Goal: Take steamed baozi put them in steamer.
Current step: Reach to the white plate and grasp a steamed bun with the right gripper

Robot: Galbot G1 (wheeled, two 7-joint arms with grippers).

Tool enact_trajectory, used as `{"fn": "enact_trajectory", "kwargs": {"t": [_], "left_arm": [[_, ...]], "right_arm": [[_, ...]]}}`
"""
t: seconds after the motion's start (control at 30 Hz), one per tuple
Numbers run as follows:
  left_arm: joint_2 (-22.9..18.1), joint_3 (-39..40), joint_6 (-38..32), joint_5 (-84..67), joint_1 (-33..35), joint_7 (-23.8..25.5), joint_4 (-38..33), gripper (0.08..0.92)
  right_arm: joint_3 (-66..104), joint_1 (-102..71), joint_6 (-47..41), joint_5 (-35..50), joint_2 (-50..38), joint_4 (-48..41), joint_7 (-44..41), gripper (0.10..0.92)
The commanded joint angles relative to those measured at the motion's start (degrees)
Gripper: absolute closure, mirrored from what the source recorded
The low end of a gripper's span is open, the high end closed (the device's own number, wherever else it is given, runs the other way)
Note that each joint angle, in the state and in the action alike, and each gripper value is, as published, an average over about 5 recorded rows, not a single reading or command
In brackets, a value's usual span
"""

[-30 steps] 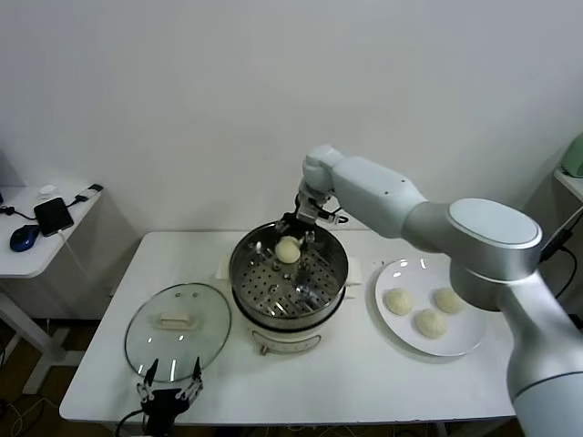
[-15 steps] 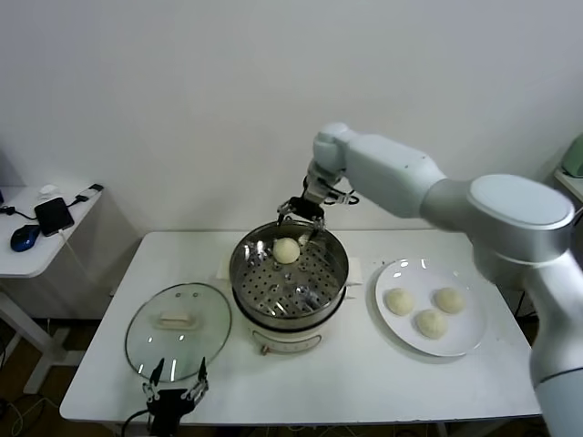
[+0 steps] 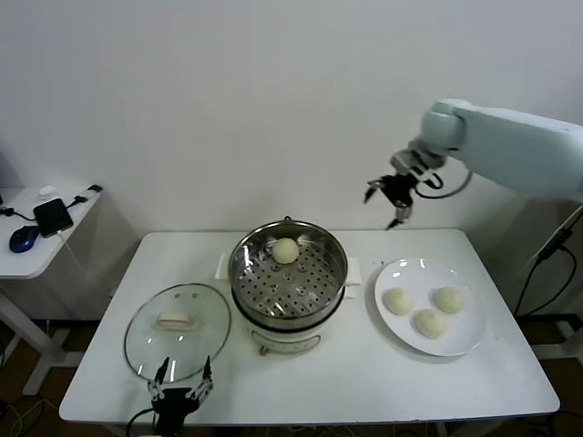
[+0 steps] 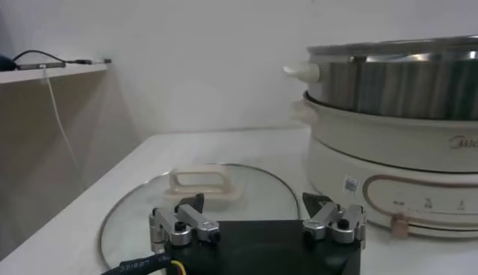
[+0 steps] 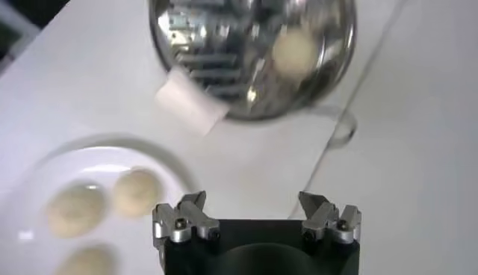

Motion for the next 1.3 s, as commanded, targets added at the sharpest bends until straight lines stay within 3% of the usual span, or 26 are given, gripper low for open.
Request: {"fn": "enact_trajectory", "kwargs": {"t": [0.03, 0.4, 1.07, 1.3], "left_arm": [[-0.07, -0.39, 0.13, -0.11, -0.14, 0.07, 0.00, 0.177], [0.10, -1.48, 0.11, -0.16, 0.56, 0.17, 0.42, 0.177], [-0.31, -0.96, -0.15, 0.13, 1.36, 0.06, 0.49, 0.177], [-0.34, -0.93, -0.13, 0.09, 1.67, -0.01, -0.13, 0.177]], "right_arm": [[-1.35, -6.91, -15.44, 3.08, -9.66, 7.50, 3.40, 0.203], [10.74, -22.84, -15.96, -2.19, -1.27, -5.22, 3.96, 0.203], [19.12, -31.71, -16.39, -9.03, 4.75, -11.92, 7.11, 0.208], [19.92, -30.07, -15.49, -9.99, 4.19, -10.07, 6.60, 0.340]]}}
